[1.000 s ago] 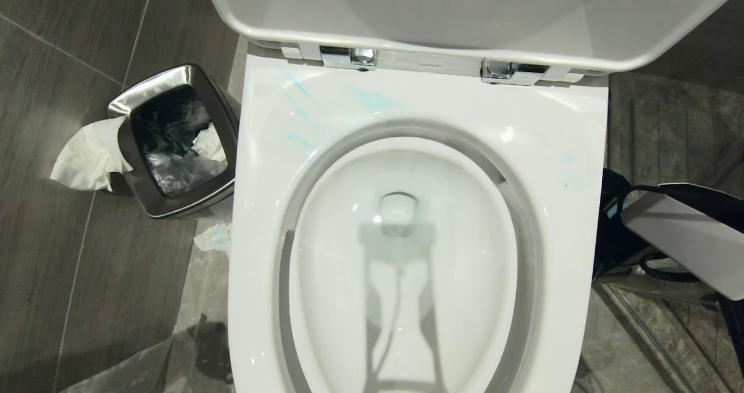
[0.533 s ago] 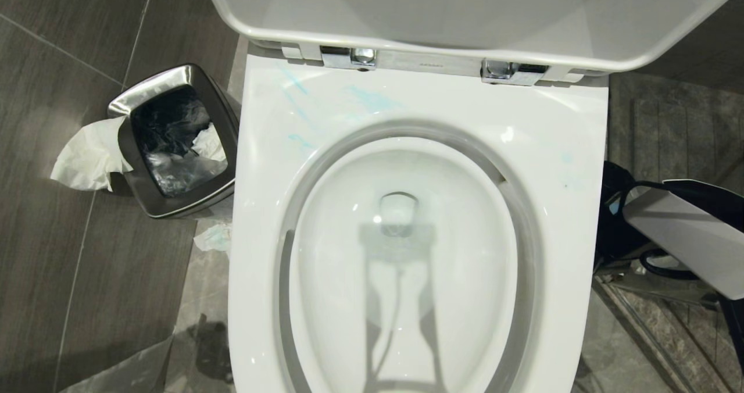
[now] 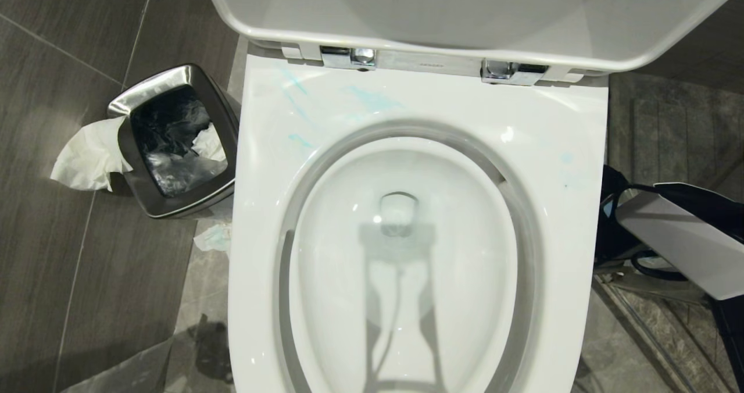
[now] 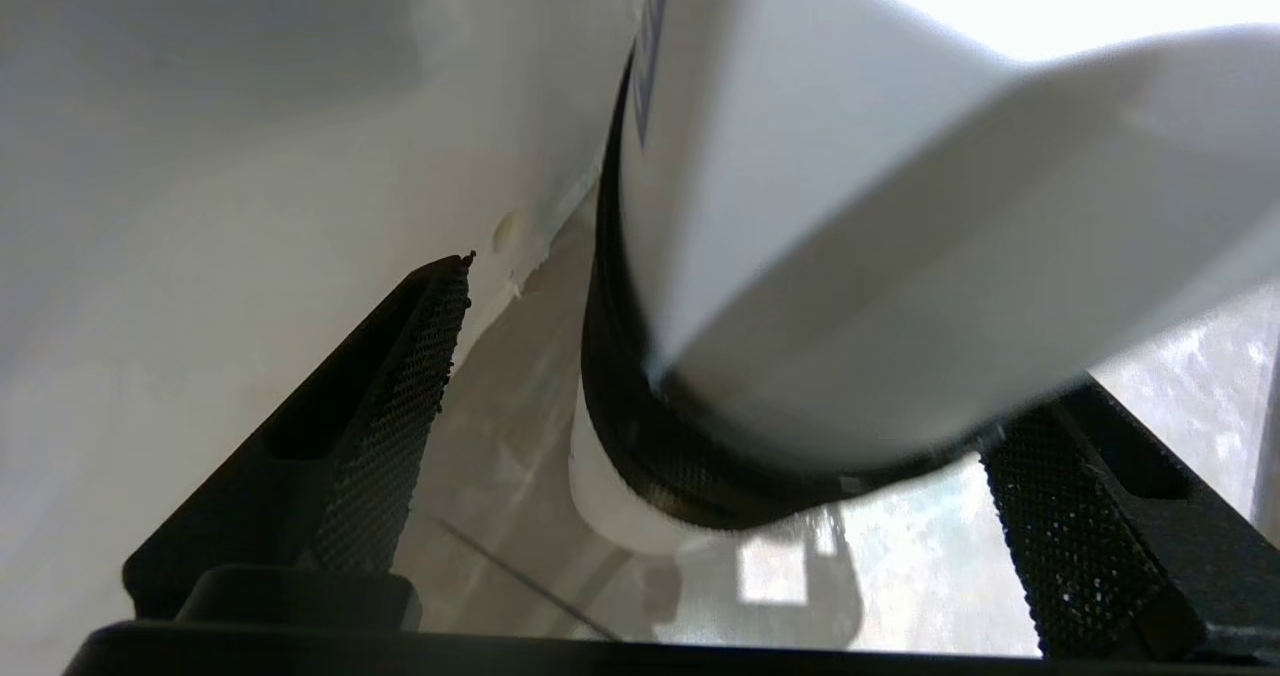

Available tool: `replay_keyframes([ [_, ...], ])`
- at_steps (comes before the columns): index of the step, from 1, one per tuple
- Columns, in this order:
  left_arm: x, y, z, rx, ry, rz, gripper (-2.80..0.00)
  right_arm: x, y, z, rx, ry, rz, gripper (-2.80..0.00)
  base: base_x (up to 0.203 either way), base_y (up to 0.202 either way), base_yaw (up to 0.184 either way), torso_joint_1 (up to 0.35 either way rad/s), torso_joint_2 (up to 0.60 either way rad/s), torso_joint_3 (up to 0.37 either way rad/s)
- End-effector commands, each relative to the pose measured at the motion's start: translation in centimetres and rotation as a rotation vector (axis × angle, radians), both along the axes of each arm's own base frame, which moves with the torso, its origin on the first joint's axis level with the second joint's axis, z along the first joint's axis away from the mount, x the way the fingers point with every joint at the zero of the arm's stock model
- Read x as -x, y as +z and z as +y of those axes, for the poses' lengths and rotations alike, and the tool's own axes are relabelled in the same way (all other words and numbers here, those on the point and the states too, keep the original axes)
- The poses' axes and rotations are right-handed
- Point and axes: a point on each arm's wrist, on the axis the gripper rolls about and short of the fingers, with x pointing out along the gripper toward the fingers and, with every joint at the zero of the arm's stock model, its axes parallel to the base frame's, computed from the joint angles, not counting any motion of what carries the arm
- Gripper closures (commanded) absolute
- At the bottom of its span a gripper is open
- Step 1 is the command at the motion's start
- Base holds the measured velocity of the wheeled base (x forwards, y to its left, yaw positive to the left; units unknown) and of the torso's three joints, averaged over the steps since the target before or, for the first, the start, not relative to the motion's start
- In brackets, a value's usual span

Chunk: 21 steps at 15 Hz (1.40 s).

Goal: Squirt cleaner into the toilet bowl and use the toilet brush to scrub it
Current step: Pour in the cleaning agent

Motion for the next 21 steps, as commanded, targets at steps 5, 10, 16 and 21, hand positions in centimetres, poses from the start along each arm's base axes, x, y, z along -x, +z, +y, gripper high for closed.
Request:
replay_keyframes([
  [5,0.0,0.0,0.0,0.0,0.0,0.003,0.0,-0.5,-0.4,0.2,0.008,0.002,-0.02,-2.8,0.0,0.0,0.0,0.0,0.0,0.0],
  [10,0.0,0.0,0.0,0.0,0.0,0.003,0.0,-1.4,0.3,0.2,0.023,-0.007,-0.077,-2.8,0.0,0.0,0.0,0.0,0.0,0.0],
  [16,0.0,0.0,0.0,0.0,0.0,0.003,0.0,-2.1,-0.2,0.2,0.032,0.001,-0.098,-2.8,0.0,0.0,0.0,0.0,0.0,0.0],
  [21,0.0,0.0,0.0,0.0,0.0,0.003,0.0,-2.4,0.0,0.4,0.055,0.017,-0.127,-2.8,0.0,0.0,0.0,0.0,0.0,0.0],
])
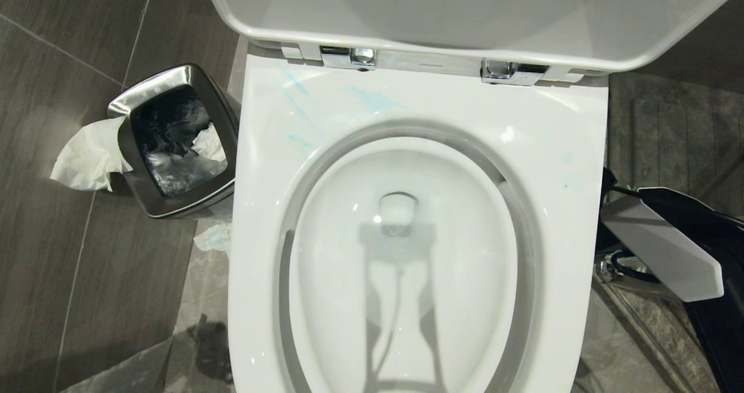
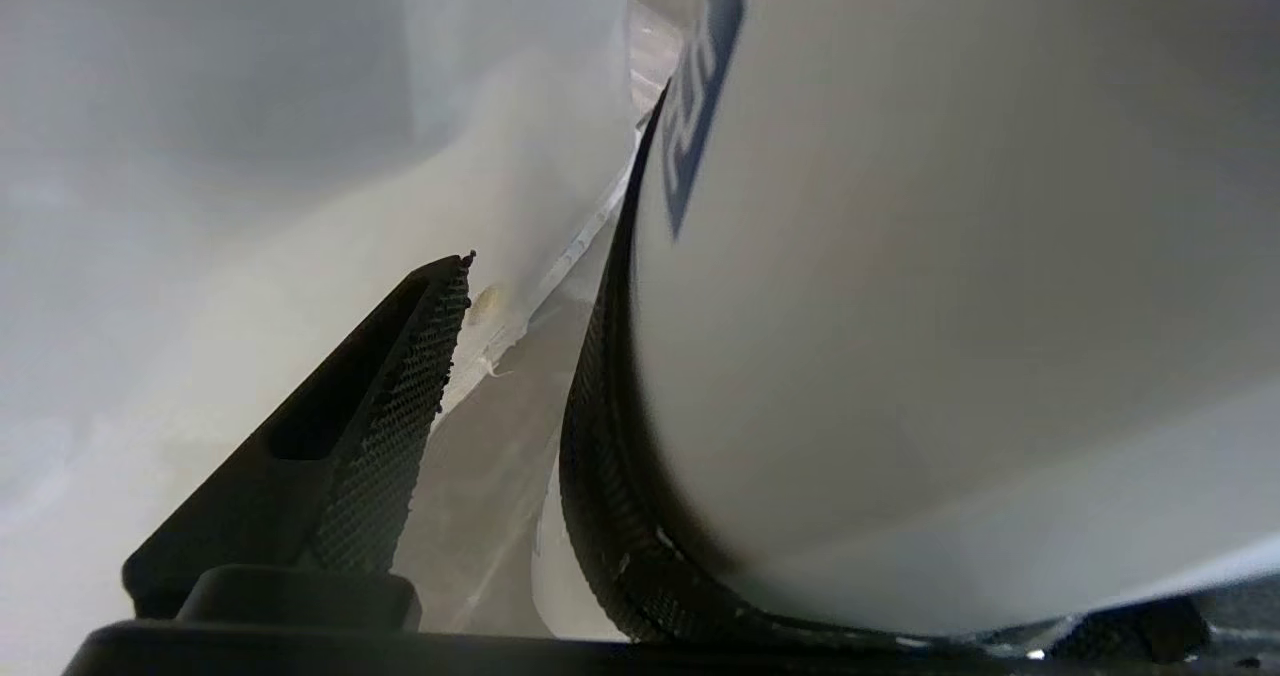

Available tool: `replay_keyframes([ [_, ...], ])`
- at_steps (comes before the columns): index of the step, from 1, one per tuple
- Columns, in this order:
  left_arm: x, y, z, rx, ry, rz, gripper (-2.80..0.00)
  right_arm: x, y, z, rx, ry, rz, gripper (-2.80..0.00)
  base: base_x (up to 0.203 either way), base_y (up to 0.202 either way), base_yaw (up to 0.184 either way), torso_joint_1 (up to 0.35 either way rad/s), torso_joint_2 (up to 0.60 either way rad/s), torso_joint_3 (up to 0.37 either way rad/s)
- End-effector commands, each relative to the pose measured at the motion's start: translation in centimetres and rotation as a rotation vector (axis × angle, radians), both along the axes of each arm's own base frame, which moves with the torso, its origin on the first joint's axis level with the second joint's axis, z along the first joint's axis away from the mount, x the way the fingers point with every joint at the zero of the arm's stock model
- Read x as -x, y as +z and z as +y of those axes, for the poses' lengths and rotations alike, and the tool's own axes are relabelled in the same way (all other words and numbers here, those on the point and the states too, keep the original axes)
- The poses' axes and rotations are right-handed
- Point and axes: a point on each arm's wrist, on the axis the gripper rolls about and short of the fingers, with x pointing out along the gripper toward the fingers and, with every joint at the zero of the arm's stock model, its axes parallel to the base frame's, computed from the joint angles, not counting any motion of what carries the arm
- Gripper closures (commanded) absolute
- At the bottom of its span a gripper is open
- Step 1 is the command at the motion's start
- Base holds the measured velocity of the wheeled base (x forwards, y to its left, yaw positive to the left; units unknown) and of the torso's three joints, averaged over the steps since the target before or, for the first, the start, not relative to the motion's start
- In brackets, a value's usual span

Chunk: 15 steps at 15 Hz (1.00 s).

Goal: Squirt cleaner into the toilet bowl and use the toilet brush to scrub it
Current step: Pour in the cleaning agent

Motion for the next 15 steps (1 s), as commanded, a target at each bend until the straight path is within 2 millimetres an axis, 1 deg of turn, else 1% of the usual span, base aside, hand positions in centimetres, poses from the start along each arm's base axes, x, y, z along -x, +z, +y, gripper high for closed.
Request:
replay_keyframes([
  [1,0.0,0.0,0.0,0.0,0.0,0.003,0.0,-0.1,-0.2,0.0,0.004,0.003,-0.006,-2.8,0.0,0.0,0.0,0.0,0.0,0.0],
  [2,0.0,0.0,0.0,0.0,0.0,0.003,0.0,-0.1,-0.2,0.0,0.005,0.006,-0.006,-2.8,0.0,0.0,0.0,0.0,0.0,0.0],
  [3,0.0,0.0,0.0,-0.001,-0.001,0.003,0.0,-0.1,-0.3,0.1,0.008,0.007,-0.005,0.0,0.0,0.0,0.0,0.0,0.0,0.0],
  [6,0.0,0.0,0.0,0.0,-0.001,0.003,0.0,-0.1,-0.5,0.0,0.009,0.005,-0.001,0.0,0.0,0.0,0.0,0.0,0.0,0.0],
  [11,0.0,0.0,0.0,0.0,-0.001,0.003,0.0,0.1,0.0,-0.2,0.0,-0.022,-0.007,0.0,0.0,0.0,0.0,0.0,0.0,0.0],
  [15,0.0,0.0,0.0,0.0,0.0,0.003,0.0,1.3,1.8,-0.6,-0.033,-0.09,-0.003,0.0,0.0,0.0,0.0,0.0,0.0,0.0],
])
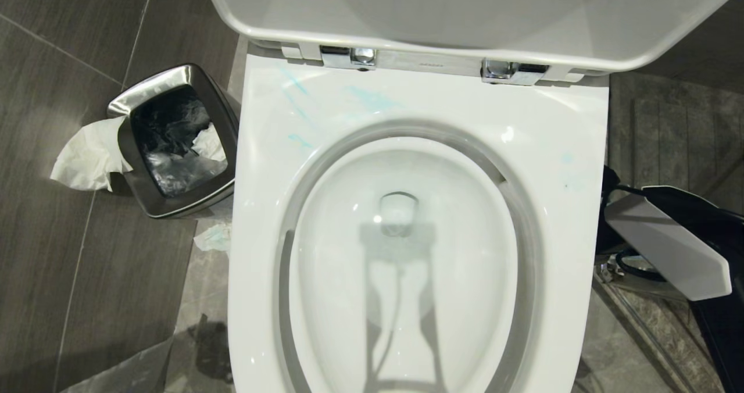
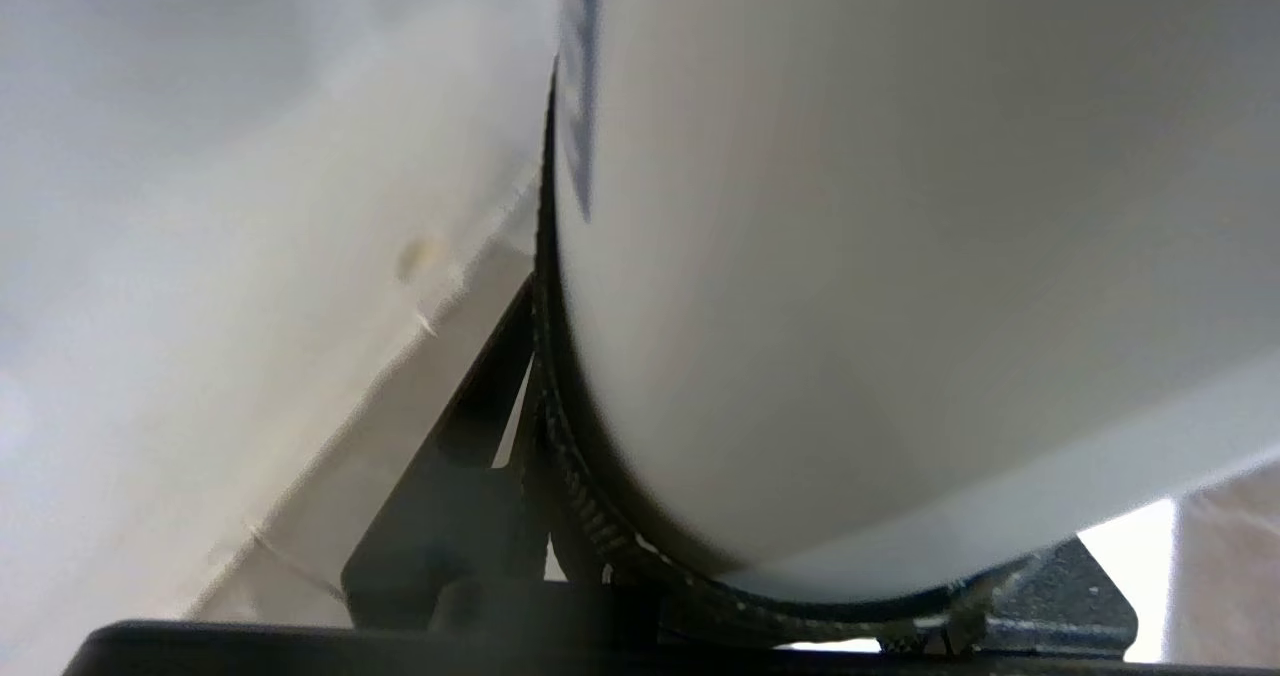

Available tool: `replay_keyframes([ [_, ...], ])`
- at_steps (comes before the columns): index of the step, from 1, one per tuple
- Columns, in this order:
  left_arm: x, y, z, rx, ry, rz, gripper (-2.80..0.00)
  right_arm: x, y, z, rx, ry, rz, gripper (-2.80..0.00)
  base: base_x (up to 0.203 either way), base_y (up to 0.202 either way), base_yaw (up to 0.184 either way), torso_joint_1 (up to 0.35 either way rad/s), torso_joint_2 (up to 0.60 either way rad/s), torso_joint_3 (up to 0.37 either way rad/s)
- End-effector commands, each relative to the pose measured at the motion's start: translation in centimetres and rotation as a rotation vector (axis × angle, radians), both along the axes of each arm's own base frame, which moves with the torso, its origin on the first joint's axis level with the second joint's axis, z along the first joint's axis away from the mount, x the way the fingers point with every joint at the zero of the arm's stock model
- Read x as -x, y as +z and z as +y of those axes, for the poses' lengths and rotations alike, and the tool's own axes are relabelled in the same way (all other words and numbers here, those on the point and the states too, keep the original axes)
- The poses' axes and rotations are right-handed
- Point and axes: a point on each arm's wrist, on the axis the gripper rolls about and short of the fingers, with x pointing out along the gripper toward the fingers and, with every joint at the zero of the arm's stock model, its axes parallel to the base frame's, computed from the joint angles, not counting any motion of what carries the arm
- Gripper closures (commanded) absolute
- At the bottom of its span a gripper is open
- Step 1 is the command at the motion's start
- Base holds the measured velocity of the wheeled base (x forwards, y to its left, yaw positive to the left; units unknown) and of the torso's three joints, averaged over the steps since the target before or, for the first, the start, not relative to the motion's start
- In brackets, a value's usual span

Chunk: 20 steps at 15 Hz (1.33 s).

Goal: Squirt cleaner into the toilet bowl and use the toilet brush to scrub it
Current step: Pour in the cleaning agent

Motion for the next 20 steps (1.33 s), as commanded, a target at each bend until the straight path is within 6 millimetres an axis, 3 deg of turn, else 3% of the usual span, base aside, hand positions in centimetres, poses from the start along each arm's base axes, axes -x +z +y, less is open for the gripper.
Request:
replay_keyframes([
  [1,0.0,0.0,0.0,-0.001,0.0,0.003,0.0,1.1,1.8,-0.5,-0.001,-0.012,-0.02,0.0,0.0,0.0,0.0,0.0,0.0,0.0],
  [5,0.0,0.0,0.0,-0.001,0.0,0.003,0.0,3.1,3.1,-0.9,-0.004,-0.017,0.011,0.0,0.0,0.0,0.0,0.0,0.0,0.0],
  [9,0.0,0.0,0.0,-0.001,0.0,0.003,0.0,5.9,5.6,-1.6,-0.038,-0.051,0.02,0.0,0.0,0.0,0.0,0.0,0.0,0.0],
  [13,0.0,0.0,0.0,-0.001,0.0,0.003,0.0,10.0,8.3,-3.5,-0.08,-0.104,0.024,0.0,0.0,0.0,0.0,0.0,0.0,0.0],
  [20,0.0,0.0,0.0,-0.001,-0.001,0.003,0.0,18.2,10.6,-4.8,-0.181,-0.219,0.057,0.0,0.0,0.0,0.0,0.0,0.0,0.0],
])
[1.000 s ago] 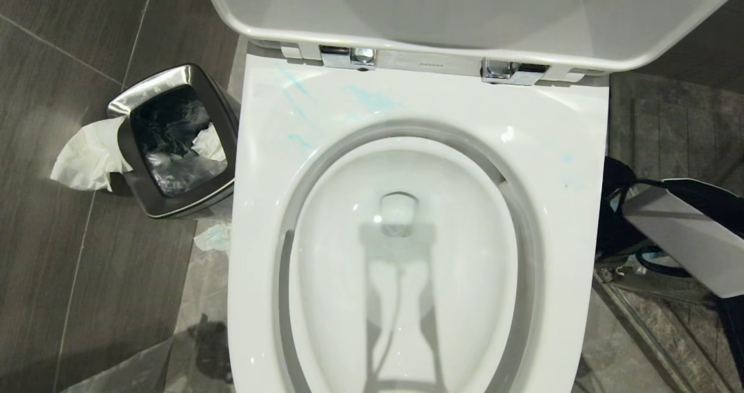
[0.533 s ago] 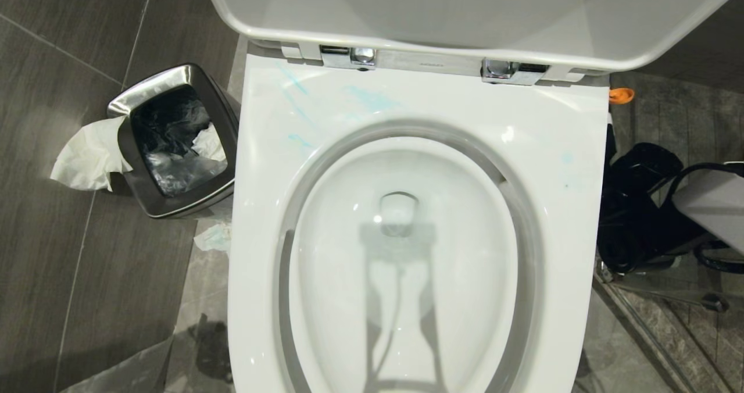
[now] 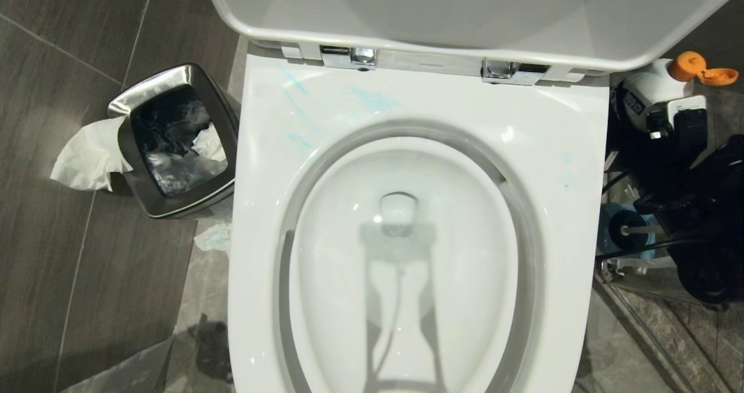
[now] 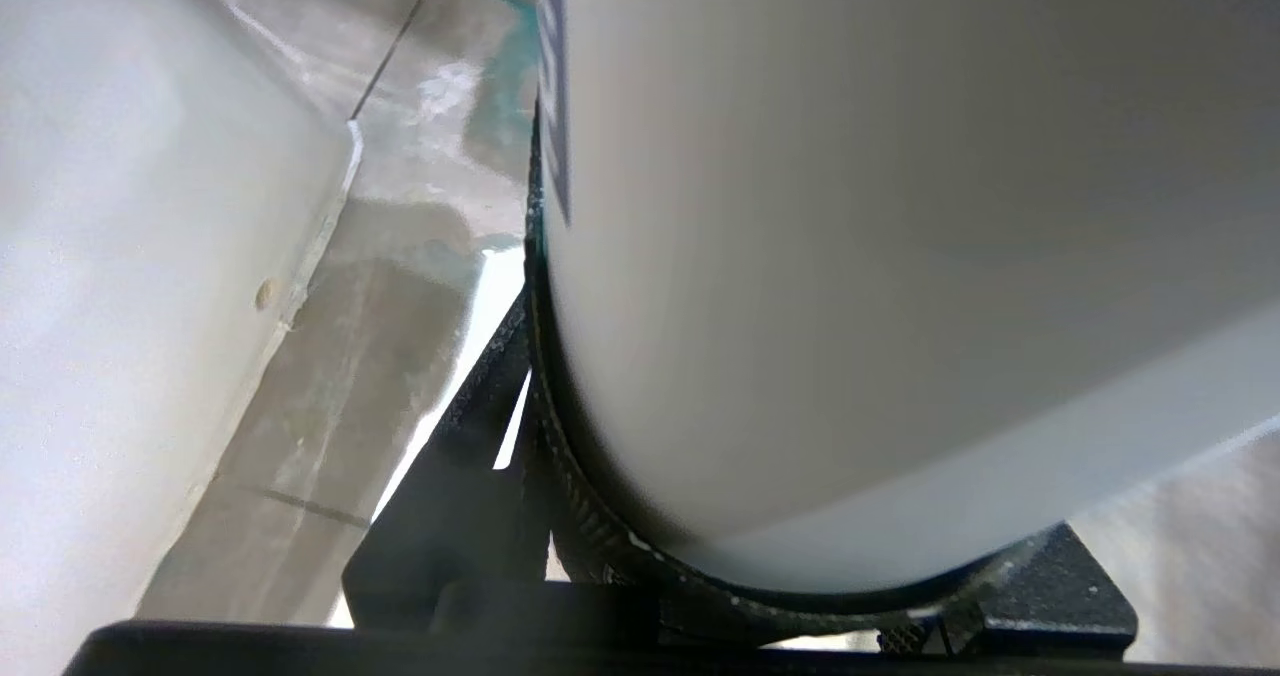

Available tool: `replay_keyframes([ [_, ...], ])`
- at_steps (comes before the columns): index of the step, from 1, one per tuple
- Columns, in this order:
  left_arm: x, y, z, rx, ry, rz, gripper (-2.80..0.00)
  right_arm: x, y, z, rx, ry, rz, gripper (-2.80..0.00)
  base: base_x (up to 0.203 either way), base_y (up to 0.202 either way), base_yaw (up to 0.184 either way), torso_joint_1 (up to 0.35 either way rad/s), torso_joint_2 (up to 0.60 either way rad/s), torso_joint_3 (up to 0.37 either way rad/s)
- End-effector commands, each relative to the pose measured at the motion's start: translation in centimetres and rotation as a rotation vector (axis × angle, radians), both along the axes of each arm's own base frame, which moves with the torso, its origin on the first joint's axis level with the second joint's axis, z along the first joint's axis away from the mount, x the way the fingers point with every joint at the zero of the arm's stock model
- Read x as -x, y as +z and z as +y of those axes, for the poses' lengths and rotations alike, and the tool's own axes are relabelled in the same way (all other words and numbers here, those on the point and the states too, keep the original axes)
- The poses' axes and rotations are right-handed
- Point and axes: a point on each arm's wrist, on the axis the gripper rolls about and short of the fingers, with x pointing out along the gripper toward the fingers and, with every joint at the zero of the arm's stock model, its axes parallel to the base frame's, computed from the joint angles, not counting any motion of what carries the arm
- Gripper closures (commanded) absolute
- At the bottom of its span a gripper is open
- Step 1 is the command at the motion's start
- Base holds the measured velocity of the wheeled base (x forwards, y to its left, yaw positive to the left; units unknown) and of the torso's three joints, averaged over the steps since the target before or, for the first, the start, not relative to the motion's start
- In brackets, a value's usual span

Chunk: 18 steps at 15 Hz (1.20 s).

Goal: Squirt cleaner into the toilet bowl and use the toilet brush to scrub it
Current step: Pour in the cleaning agent

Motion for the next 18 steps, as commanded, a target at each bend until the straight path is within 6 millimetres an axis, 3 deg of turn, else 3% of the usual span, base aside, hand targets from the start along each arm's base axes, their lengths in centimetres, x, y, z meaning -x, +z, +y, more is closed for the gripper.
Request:
replay_keyframes([
  [1,0.0,0.0,0.0,0.0,0.0,0.003,0.0,3.6,2.1,-0.1,-0.02,-0.009,-0.05,0.0,0.0,0.0,0.0,0.0,0.0,0.0],
  [8,0.0,0.0,0.0,0.0,0.0,0.003,0.0,9.7,4.4,0.0,-0.091,-0.003,-0.118,0.0,0.0,0.0,0.0,0.0,0.0,0.0],
  [18,0.0,0.0,0.0,0.0,0.0,0.003,0.0,19.7,6.6,0.4,-0.176,0.062,0.074,0.0,0.0,0.0,0.0,0.0,0.0,0.0],
])
